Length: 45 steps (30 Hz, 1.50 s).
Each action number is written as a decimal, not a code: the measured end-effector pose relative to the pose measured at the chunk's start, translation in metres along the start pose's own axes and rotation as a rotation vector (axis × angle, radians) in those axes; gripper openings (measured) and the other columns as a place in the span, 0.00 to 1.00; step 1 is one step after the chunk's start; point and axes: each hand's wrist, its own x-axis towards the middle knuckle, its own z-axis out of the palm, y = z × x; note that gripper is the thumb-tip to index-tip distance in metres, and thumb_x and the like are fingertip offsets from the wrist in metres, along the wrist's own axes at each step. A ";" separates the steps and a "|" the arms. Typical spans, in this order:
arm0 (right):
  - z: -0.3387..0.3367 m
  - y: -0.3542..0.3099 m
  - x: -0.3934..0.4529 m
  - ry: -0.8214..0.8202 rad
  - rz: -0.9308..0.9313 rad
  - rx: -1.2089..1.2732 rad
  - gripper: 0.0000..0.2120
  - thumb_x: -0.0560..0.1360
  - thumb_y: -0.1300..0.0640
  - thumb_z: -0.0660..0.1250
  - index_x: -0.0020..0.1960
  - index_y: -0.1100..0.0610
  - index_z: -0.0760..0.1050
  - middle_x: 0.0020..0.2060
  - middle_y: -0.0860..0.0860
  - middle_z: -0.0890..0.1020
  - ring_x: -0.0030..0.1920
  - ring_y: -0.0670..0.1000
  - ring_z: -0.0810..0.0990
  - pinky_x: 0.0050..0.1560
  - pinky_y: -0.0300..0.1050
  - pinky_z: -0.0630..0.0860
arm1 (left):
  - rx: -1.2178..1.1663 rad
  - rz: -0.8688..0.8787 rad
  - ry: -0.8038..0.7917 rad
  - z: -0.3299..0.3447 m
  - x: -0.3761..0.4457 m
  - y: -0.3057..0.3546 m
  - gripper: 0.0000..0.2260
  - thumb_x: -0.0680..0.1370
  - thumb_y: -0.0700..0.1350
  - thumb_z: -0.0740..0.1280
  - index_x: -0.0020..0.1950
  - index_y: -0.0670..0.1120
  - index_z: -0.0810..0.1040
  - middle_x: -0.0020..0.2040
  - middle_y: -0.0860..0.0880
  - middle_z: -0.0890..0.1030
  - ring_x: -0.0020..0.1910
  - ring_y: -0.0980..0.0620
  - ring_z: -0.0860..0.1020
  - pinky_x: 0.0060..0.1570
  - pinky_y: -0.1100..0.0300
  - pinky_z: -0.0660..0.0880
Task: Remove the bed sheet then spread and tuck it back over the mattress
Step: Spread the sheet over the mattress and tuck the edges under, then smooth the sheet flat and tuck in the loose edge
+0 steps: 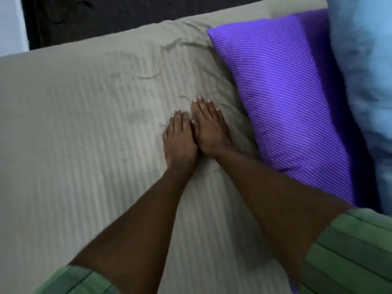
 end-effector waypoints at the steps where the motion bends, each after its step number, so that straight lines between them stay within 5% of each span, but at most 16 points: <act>1: -0.004 0.001 -0.010 -0.052 0.007 0.062 0.29 0.85 0.50 0.53 0.84 0.53 0.53 0.84 0.49 0.52 0.83 0.52 0.49 0.81 0.52 0.48 | -0.043 -0.038 0.000 0.001 -0.009 0.004 0.22 0.85 0.47 0.54 0.80 0.45 0.65 0.81 0.43 0.63 0.79 0.43 0.63 0.74 0.49 0.61; 7: -0.083 0.003 -0.081 -0.098 0.220 0.553 0.23 0.85 0.57 0.59 0.79 0.63 0.65 0.78 0.59 0.66 0.80 0.54 0.62 0.76 0.38 0.51 | -0.431 -0.181 -0.019 -0.030 -0.052 0.056 0.18 0.84 0.53 0.59 0.68 0.45 0.77 0.67 0.43 0.77 0.65 0.42 0.76 0.66 0.51 0.70; 12: -0.162 0.018 -0.155 -0.069 0.238 0.667 0.16 0.82 0.61 0.58 0.64 0.60 0.80 0.59 0.56 0.84 0.60 0.57 0.81 0.64 0.48 0.74 | -0.529 -0.176 -0.197 -0.085 -0.083 0.119 0.17 0.75 0.48 0.61 0.58 0.48 0.84 0.55 0.46 0.85 0.55 0.47 0.82 0.59 0.53 0.77; 21: -0.303 0.075 -0.260 -0.049 0.210 0.638 0.14 0.81 0.60 0.62 0.62 0.57 0.81 0.55 0.58 0.85 0.56 0.61 0.83 0.57 0.54 0.77 | -0.565 -0.213 -0.232 -0.182 -0.162 0.261 0.11 0.79 0.38 0.64 0.53 0.45 0.86 0.49 0.48 0.87 0.50 0.49 0.84 0.52 0.61 0.76; 28: -0.421 0.106 -0.324 -0.078 0.195 0.558 0.14 0.82 0.55 0.60 0.65 0.53 0.79 0.60 0.54 0.84 0.61 0.57 0.81 0.61 0.51 0.76 | -0.547 -0.106 -0.224 -0.282 -0.220 0.363 0.10 0.82 0.40 0.64 0.60 0.45 0.83 0.55 0.50 0.85 0.51 0.55 0.80 0.52 0.68 0.71; 33: -0.490 0.120 -0.347 -0.077 0.178 0.516 0.17 0.83 0.52 0.64 0.69 0.57 0.76 0.66 0.56 0.81 0.67 0.58 0.77 0.65 0.48 0.71 | -0.458 -0.064 -0.242 -0.339 -0.233 0.394 0.12 0.82 0.43 0.63 0.60 0.44 0.84 0.54 0.46 0.85 0.53 0.47 0.82 0.53 0.60 0.76; 41: -0.502 0.119 -0.379 0.036 0.363 0.550 0.15 0.83 0.52 0.60 0.64 0.57 0.78 0.63 0.56 0.81 0.64 0.59 0.78 0.61 0.49 0.73 | -0.628 -0.048 -0.180 -0.321 -0.277 0.437 0.13 0.80 0.41 0.61 0.53 0.45 0.86 0.54 0.48 0.86 0.54 0.49 0.82 0.57 0.52 0.78; 45: -0.488 0.122 -0.393 0.092 0.445 0.591 0.18 0.83 0.52 0.61 0.71 0.55 0.74 0.69 0.55 0.77 0.69 0.58 0.75 0.67 0.49 0.71 | -0.762 -0.207 -0.199 -0.287 -0.298 0.435 0.13 0.78 0.48 0.61 0.54 0.50 0.84 0.52 0.50 0.85 0.54 0.45 0.83 0.55 0.47 0.81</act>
